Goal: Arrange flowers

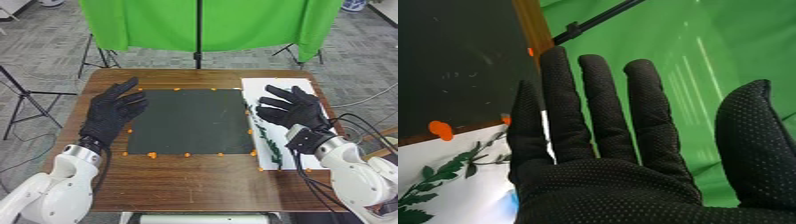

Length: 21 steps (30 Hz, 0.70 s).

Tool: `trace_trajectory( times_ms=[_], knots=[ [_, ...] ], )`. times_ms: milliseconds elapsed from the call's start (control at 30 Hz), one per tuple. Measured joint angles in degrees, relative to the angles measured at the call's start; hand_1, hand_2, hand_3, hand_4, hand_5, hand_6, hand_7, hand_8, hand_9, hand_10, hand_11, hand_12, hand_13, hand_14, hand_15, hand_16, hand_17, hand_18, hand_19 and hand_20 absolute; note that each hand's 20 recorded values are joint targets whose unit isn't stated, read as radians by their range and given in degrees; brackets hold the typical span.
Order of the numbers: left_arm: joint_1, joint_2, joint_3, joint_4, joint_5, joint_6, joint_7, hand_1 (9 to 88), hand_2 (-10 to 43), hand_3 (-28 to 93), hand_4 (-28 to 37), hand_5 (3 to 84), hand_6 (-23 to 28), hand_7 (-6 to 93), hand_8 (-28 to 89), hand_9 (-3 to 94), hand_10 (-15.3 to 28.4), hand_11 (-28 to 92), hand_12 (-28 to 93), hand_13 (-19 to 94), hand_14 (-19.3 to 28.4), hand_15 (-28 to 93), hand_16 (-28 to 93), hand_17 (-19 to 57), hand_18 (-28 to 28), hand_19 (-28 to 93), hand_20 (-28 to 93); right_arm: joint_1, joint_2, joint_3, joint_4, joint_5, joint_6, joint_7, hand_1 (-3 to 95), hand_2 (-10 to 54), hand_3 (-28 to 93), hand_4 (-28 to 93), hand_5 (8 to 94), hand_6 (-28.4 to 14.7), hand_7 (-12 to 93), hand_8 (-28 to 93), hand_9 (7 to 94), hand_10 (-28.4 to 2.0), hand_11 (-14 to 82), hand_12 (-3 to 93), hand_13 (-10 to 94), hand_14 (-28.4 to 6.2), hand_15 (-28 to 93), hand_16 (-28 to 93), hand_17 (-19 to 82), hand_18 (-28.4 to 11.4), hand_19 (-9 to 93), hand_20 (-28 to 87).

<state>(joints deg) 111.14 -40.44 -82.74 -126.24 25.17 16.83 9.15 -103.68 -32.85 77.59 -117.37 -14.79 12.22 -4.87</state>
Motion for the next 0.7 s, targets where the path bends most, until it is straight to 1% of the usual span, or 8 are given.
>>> trace_trajectory(
  times_ms=[200,367,433,567,700],
  knots=[
    [-0.2,0.02,0.16,-0.02,-0.06,0.05,0.42,20.4,9.3,76,-28.3,31.8,7.7,14.5,-10,29.3,20.4,28,10,21,27.3,50,-10,-11.5,24.4,52,8,0.3,0.0,0.0,0.1,-0.2,0.0,0.6,12.2,15.4,82,-28,46.3,-0.3,18,-15,48.3,-15.8,12.7,11.8,38,-18.1,33,11,2,-19.8,50,14],
    [0.1,0.05,-0.01,-0.31,-0.07,0.24,0.57,21.0,9.3,76,-28.3,31.8,7.8,14.5,-10,29.5,20.5,28,10,21,27.5,51,-10,-11.3,24.5,53,9,0.9,-0.1,0.0,0.1,-0.2,0.0,1.0,12.1,15.5,82,-28,46.1,-0.9,18,-15,48.4,-16.0,13.0,11.9,38,-18.1,34,11,3,-19.7,51,15],
    [0.3,0.04,-0.14,-0.44,-0.07,0.33,0.61,21.0,9.2,76,-28.3,31.8,7.8,14.5,-10,29.5,20.5,28,10,21,27.5,51,-10,-11.3,24.4,53,9,0.9,-0.1,0.1,0.1,-0.2,0.0,1.0,12.2,15.4,82,-28,46.0,-1.1,18,-15,48.7,-15.7,13.3,11.9,38,-18.2,34,11,3,-19.6,51,15],
    [1.2,0.0,-1.05,-0.82,-0.07,0.53,0.81,21.1,9.0,77,-28.3,31.8,7.7,14.6,-11,29.5,20.5,28,10,21,27.5,51,-10,-11.3,24.3,53,8,1.1,0.0,-0.1,-0.1,-0.1,0.3,1.0,12.6,15.3,82,-28,46.5,-1.7,19,-15,49.2,-15.9,13.9,12.0,39,-18.2,35,11,4,-19.8,52,15],
    [2.6,-0.03,-2.25,-1.15,-0.1,1.13,1.15,21.1,8.9,77,-28.3,31.8,7.7,14.7,-11,29.6,20.4,28,10,21,27.5,51,-10,-11.2,24.2,52,8,2.0,0.0,-0.5,-0.7,-0.7,1.9,1.9,13.1,14.7,82,-28,46.6,-1.9,19,-15,49.7,-16.2,15.1,12.2,40,-18.1,37,11,5,-20.1,54,16]
  ],
)
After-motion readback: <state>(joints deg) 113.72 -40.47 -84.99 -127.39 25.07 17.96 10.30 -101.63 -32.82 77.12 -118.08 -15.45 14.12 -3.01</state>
